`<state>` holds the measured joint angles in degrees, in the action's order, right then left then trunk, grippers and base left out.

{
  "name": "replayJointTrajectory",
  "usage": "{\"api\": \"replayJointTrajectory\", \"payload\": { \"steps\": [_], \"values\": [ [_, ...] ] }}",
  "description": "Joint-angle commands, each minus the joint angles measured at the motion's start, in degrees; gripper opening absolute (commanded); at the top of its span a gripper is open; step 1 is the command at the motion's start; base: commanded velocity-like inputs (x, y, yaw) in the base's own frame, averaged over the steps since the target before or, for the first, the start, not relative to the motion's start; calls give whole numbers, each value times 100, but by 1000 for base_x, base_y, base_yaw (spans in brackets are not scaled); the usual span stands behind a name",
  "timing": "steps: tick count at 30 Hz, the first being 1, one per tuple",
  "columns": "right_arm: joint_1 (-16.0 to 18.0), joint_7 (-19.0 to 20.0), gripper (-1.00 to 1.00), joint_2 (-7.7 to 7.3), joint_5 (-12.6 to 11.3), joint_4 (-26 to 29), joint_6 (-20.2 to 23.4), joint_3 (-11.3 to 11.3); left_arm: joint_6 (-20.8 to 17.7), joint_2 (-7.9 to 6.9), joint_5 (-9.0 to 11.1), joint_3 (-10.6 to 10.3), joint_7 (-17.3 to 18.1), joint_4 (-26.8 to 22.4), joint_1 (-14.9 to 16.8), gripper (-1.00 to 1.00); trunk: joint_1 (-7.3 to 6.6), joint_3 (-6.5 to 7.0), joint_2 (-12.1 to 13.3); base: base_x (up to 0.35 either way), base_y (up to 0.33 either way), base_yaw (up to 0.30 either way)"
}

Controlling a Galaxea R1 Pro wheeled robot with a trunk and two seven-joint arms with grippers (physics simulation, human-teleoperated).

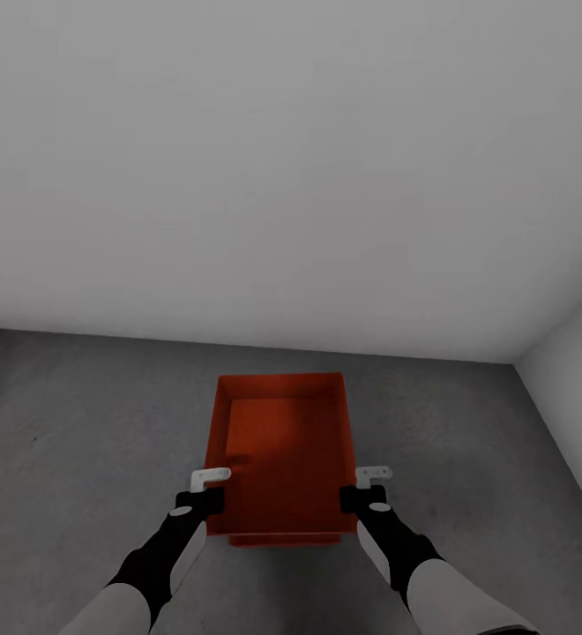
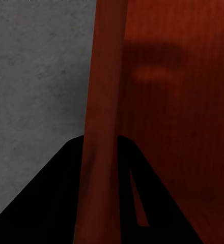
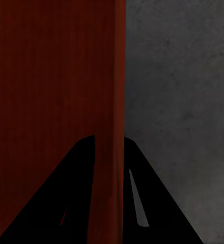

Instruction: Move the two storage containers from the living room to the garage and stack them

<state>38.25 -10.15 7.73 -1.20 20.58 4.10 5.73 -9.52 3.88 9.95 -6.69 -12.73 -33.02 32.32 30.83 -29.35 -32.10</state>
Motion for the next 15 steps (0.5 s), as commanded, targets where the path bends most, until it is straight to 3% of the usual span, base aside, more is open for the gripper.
{"api": "replayJointTrajectory", "payload": {
  "steps": [1,15],
  "values": [
    [0,-66,-100,0,-12,-1,46,-125,-6,43,7,10,-63,-73,3,-100,2,-6,-7,3,0,0],
    [1,-66,-100,0,-12,-1,46,-125,-12,51,7,10,-63,-73,4,-100,2,-6,-7,-46,0,0]
  ]
}}
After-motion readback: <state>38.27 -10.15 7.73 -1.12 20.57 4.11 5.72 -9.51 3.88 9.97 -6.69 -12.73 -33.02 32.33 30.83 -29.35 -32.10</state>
